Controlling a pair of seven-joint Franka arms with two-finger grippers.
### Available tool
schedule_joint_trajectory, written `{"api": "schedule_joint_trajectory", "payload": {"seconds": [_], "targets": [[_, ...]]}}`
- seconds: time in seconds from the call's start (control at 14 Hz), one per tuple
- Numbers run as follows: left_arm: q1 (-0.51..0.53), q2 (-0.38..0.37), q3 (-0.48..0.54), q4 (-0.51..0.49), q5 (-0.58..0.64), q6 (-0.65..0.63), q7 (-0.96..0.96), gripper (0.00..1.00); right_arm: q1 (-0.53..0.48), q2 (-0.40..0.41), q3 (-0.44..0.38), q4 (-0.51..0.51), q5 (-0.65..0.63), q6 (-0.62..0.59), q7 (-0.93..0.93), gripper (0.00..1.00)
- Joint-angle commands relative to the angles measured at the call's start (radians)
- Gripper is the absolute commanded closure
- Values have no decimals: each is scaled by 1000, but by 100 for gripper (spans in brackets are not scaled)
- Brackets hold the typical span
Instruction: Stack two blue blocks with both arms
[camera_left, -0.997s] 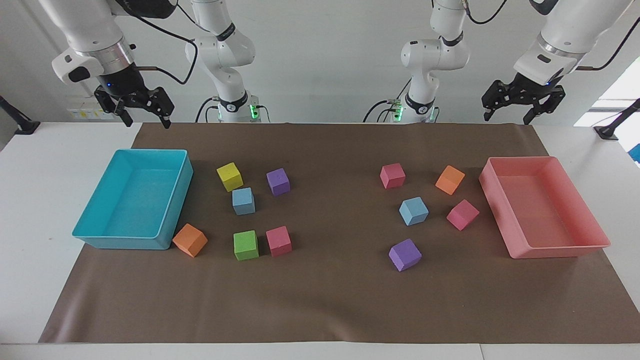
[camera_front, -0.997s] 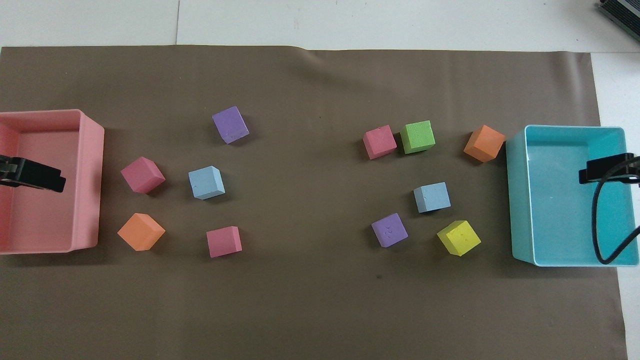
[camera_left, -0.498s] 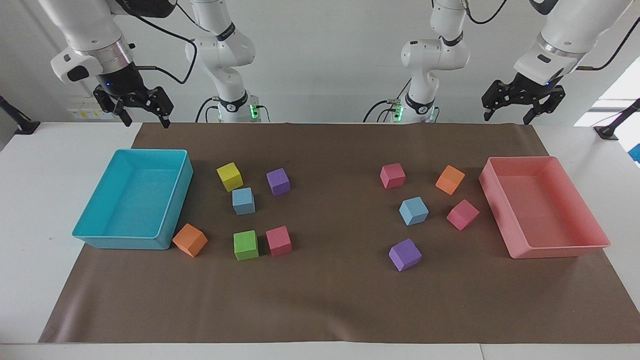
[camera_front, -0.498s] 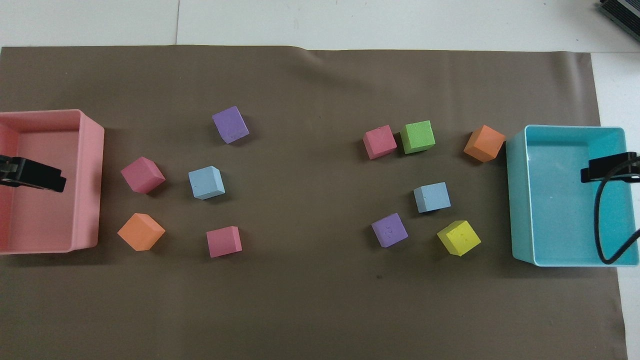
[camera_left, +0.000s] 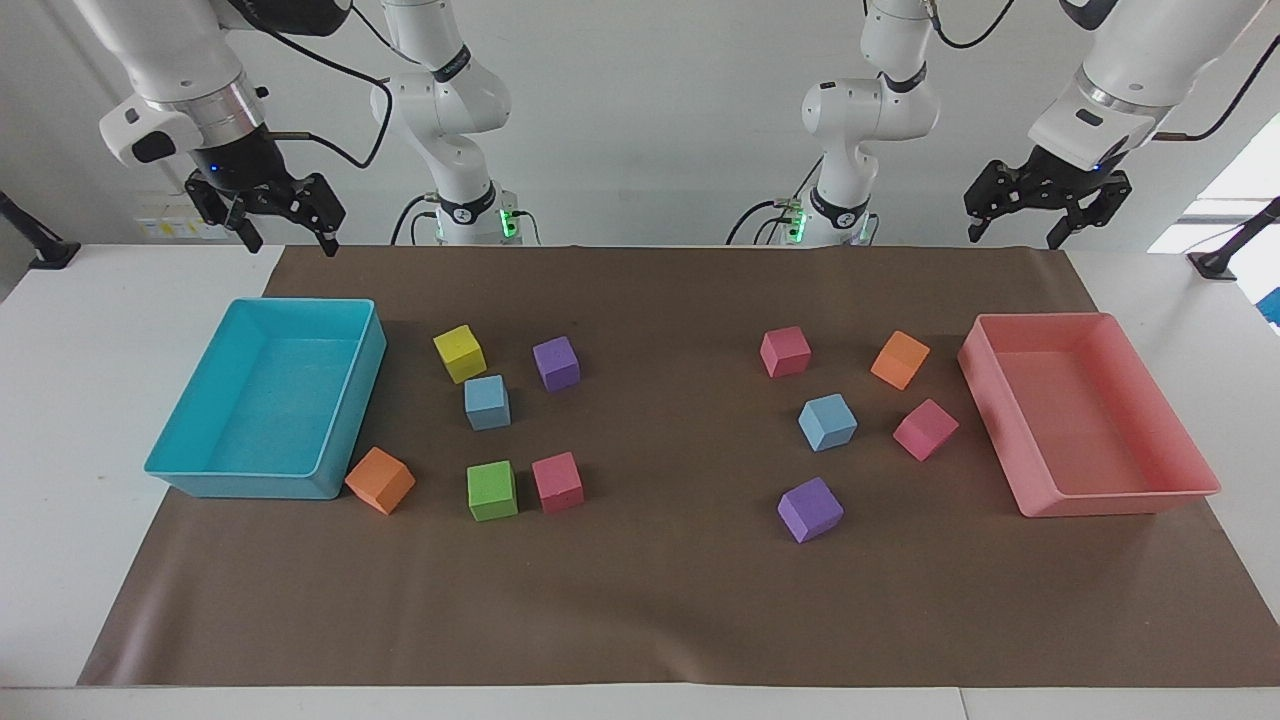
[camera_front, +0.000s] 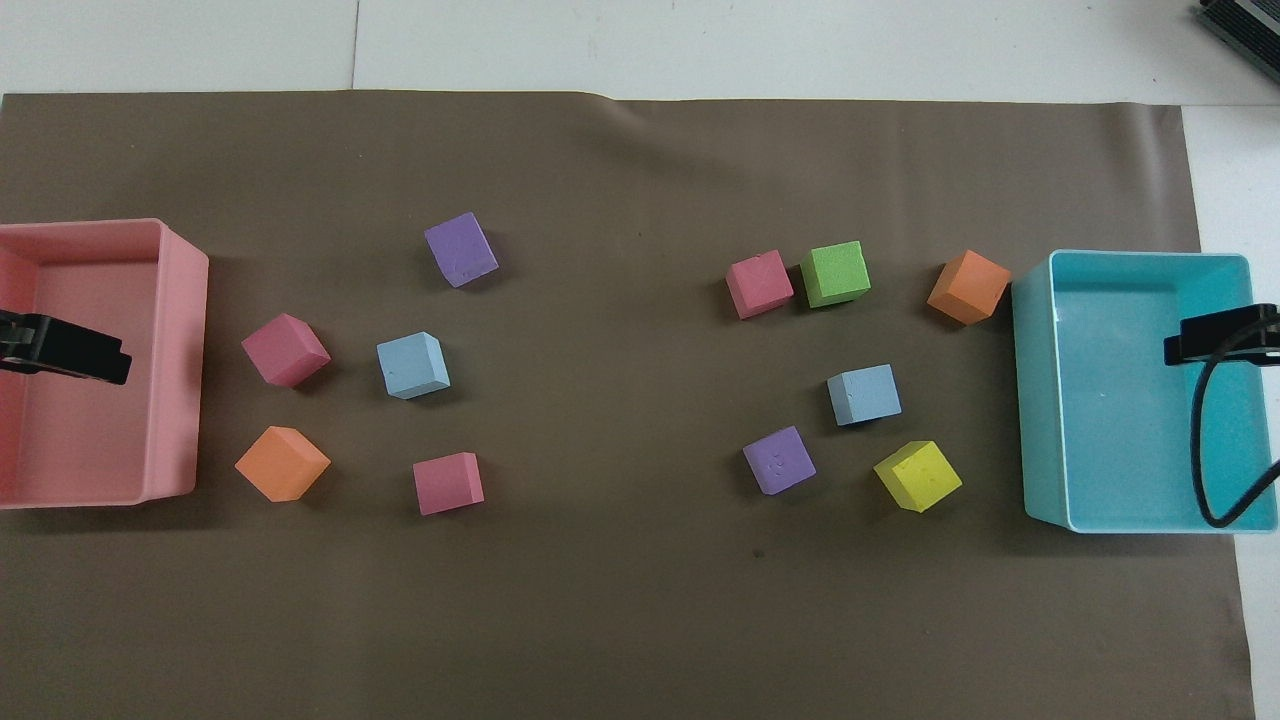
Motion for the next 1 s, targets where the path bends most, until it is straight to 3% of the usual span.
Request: {"api": "schedule_joint_trajectory", "payload": {"seconds": [0.0, 0.93], "targets": [[18, -24, -9, -24, -10, -1, -6, 0, -4, -10, 0, -2, -18, -4, -14, 0], [18, -24, -9, -24, -10, 0, -6, 0, 2, -22, 0, -22, -13, -1, -5, 0]]}}
